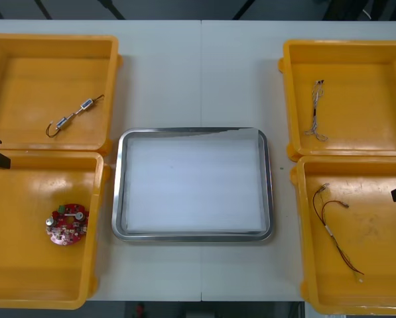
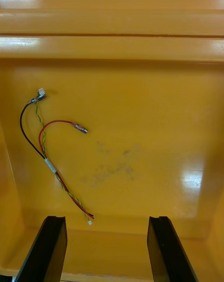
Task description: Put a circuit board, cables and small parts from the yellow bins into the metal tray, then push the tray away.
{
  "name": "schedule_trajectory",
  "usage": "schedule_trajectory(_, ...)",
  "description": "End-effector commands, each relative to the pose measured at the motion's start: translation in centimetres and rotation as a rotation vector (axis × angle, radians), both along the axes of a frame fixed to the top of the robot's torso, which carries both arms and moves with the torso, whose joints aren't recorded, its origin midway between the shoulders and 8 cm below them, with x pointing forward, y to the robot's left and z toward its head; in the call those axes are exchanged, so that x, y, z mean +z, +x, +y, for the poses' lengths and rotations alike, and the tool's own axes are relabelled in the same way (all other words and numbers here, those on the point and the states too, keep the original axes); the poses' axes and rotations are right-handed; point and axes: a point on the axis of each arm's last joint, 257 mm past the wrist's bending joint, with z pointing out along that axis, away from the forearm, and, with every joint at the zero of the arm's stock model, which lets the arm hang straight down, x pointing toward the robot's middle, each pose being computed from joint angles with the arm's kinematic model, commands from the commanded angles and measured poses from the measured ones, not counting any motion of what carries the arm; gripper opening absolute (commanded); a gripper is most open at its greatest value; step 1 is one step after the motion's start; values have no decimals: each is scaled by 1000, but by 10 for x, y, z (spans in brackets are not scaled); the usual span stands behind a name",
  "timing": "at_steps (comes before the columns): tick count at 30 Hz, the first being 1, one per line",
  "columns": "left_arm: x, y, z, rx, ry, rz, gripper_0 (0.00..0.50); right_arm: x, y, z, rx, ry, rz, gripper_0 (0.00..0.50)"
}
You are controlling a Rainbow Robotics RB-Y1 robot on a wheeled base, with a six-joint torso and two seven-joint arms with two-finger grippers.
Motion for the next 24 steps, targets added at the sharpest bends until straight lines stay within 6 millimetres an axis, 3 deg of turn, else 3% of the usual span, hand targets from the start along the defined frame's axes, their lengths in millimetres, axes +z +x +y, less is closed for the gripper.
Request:
schedule_trajectory(1,4,-2,13,-36,68,3,500,8,-1,-13,40,-53,-15,500)
schedule_trajectory(24,4,-2,13,-36,68,3,500,8,-1,-13,40,-53,-15,500)
